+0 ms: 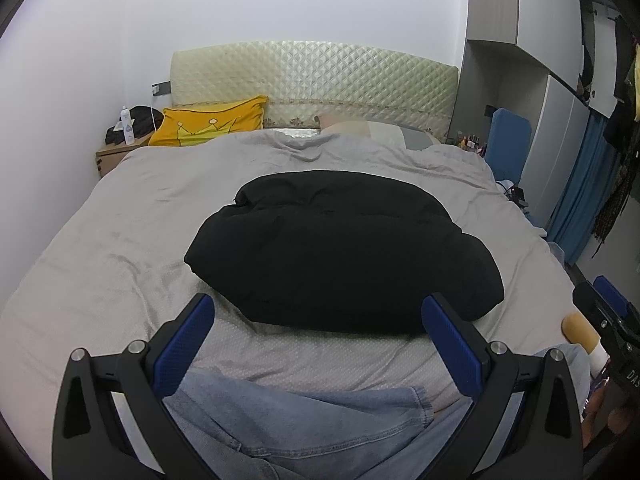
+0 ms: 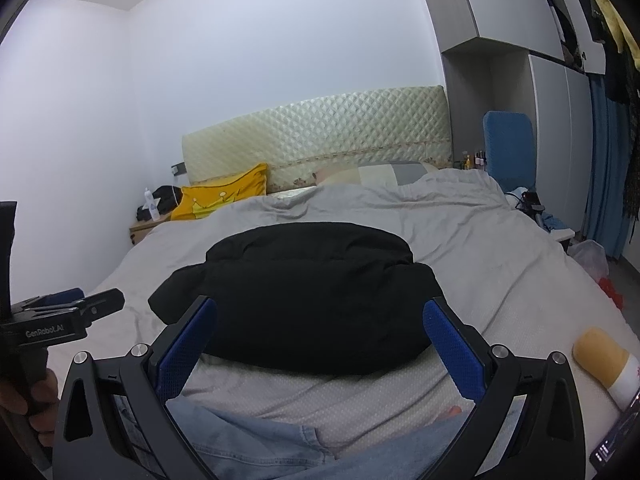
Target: Fold large clothes
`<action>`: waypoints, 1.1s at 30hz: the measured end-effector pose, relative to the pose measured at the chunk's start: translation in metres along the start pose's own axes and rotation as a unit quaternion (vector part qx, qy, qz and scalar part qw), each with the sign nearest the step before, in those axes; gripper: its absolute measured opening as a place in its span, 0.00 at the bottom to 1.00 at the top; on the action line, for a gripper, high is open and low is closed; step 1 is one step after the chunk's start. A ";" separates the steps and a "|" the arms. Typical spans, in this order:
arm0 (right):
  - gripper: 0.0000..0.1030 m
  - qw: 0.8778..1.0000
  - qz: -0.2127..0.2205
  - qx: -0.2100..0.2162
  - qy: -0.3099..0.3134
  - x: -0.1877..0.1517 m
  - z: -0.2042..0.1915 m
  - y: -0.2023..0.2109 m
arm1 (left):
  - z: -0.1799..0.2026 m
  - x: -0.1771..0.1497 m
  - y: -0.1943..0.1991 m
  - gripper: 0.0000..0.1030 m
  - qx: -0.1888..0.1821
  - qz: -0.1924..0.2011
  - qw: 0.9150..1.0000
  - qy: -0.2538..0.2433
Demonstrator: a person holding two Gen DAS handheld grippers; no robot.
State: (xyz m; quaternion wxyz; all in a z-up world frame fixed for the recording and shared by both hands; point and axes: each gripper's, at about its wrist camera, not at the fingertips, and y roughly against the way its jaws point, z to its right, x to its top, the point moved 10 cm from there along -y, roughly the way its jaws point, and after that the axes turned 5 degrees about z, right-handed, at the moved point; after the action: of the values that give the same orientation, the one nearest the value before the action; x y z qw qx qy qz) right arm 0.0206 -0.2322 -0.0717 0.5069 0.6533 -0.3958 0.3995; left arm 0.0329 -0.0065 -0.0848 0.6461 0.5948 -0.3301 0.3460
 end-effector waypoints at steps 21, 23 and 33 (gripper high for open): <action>1.00 1.000 0.007 -0.002 0.001 -0.003 0.000 0.004 | -0.001 -0.003 -0.003 1.00 0.004 0.003 1.000 -0.002; 1.00 1.000 0.006 -0.004 0.001 -0.004 0.000 0.004 | 0.000 -0.003 -0.003 1.00 0.005 0.006 1.000 -0.004; 1.00 1.000 0.007 -0.005 0.002 -0.002 -0.001 0.006 | -0.002 -0.004 -0.002 1.00 0.004 0.006 1.000 -0.002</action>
State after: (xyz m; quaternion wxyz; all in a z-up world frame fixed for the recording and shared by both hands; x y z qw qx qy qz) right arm 0.0144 -0.2320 -0.0719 0.5081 0.6471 -0.4014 0.4023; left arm 0.0321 -0.0045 -0.0892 0.6408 0.5962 -0.3335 0.3502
